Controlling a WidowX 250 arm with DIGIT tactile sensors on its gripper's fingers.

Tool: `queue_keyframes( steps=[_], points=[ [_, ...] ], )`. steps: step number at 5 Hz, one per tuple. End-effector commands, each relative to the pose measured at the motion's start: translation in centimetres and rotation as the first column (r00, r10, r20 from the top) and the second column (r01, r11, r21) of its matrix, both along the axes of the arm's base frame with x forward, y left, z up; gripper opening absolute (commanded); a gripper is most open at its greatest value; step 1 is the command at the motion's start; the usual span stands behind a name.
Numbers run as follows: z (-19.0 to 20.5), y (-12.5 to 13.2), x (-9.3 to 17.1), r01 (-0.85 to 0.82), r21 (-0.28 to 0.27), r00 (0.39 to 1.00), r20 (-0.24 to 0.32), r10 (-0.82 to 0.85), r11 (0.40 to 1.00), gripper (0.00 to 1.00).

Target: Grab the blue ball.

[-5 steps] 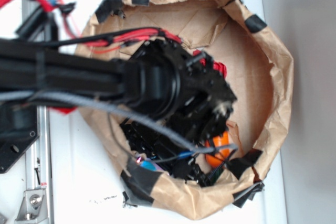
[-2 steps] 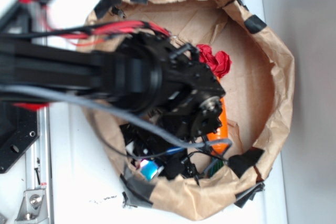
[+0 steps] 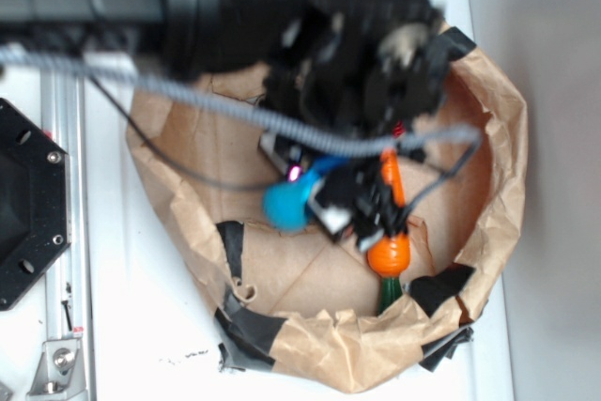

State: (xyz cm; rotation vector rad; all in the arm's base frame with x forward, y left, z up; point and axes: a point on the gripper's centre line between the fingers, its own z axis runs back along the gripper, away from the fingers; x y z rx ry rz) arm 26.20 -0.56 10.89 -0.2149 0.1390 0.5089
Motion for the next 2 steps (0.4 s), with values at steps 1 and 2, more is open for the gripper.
queue_keyframes(
  steps=[1,2],
  points=[
    [6.97,2.45,-1.15,0.202,0.328,0.921,0.257,-0.293,0.923,0.0],
    [6.57,2.15,-1.54,0.25,0.422,0.886,0.263,-0.381,0.872,0.0]
  ],
)
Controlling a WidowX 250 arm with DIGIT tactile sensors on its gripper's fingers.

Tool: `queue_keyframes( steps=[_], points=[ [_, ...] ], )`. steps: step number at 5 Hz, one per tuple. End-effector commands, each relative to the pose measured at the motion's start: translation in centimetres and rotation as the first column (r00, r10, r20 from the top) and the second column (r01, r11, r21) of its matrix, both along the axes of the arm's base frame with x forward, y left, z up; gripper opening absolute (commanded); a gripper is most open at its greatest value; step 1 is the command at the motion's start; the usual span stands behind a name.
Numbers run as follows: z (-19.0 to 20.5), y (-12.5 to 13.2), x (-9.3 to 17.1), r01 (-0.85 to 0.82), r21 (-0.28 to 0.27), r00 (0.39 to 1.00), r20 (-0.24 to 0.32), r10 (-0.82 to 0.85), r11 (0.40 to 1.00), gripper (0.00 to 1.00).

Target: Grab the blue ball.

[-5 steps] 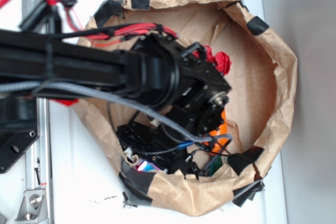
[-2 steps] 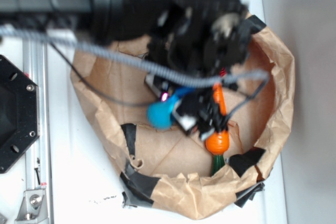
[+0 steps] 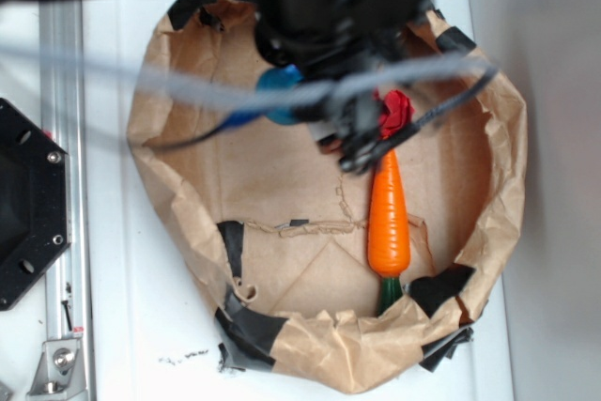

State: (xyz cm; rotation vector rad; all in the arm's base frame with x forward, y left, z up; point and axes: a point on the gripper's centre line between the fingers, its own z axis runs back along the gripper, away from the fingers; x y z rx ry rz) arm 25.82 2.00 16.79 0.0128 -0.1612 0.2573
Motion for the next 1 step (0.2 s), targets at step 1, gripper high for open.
queue_keyframes(
  steps=[1],
  points=[
    [-0.03,-0.69,-0.89,0.119,0.07,0.987,0.1,-0.126,0.99,0.0]
  ],
)
